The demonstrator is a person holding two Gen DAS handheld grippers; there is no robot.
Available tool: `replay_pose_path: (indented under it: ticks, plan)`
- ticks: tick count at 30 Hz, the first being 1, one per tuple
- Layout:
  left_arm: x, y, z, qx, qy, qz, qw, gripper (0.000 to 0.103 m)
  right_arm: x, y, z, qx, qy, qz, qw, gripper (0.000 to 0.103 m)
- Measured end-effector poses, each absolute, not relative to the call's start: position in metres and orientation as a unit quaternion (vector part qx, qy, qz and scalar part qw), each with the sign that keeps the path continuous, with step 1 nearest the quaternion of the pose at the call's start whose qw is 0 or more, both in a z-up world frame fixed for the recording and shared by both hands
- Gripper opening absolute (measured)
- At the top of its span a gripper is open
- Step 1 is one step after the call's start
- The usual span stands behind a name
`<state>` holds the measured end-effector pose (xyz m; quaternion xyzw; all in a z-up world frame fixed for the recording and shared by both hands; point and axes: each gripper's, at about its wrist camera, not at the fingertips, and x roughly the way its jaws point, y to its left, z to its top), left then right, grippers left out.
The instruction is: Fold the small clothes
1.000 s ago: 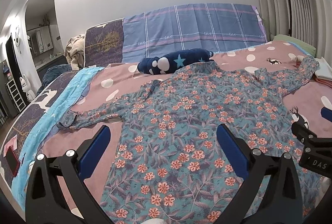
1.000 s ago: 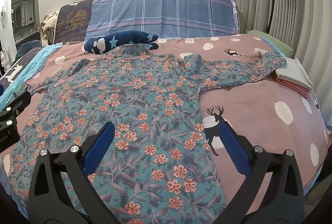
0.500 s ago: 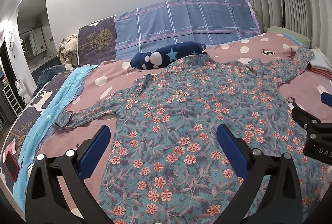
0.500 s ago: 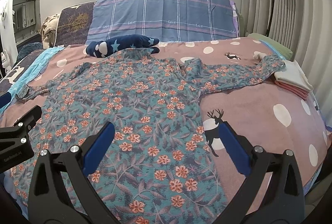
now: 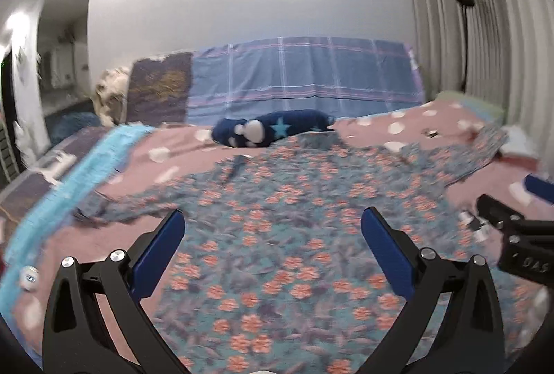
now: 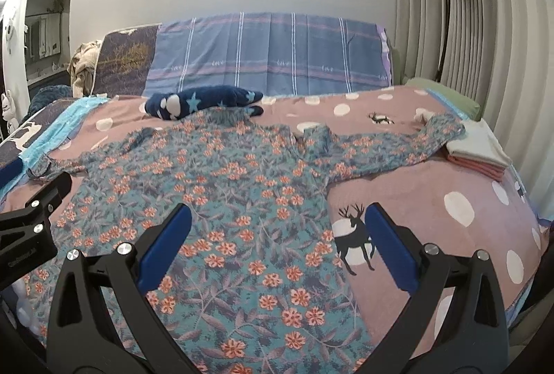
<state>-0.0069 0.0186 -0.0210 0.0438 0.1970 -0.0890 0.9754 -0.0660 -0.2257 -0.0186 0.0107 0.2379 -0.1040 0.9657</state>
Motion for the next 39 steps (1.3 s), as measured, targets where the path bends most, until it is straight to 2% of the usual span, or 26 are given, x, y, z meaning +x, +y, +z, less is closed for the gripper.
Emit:
replay_pose_path:
  ticks: [4,9,15,19,26,29,39]
  plan:
    - [-0.003,0.017,-0.026,0.056,0.212,-0.086,0.972,0.101,-0.069,-0.221,-0.014,0.011,0.230,-0.093,0.969,0.101]
    - [0.000,0.019,-0.030,0.051,0.231,-0.086,0.968,0.096,-0.071,-0.216,-0.008,0.010,0.221,-0.088,0.971,0.101]
    - [0.000,0.022,-0.032,0.053,0.233,-0.085,0.967,0.095,-0.068,-0.212,-0.005,0.013,0.223,-0.081,0.971,0.092]
    - [-0.001,0.026,-0.033,0.052,0.232,-0.083,0.968,0.095,-0.064,-0.208,-0.004,0.016,0.227,-0.065,0.972,0.082]
    - [0.004,0.034,-0.036,0.046,0.241,-0.090,0.965,0.083,-0.060,-0.199,-0.003,0.012,0.230,-0.054,0.972,0.070]
    - [0.005,0.035,-0.038,0.046,0.244,-0.092,0.964,0.081,-0.057,-0.198,-0.003,0.010,0.232,-0.048,0.972,0.066]
    - [0.013,0.037,-0.047,0.046,0.256,-0.093,0.961,0.081,-0.045,-0.197,-0.011,0.011,0.251,-0.044,0.967,0.066]
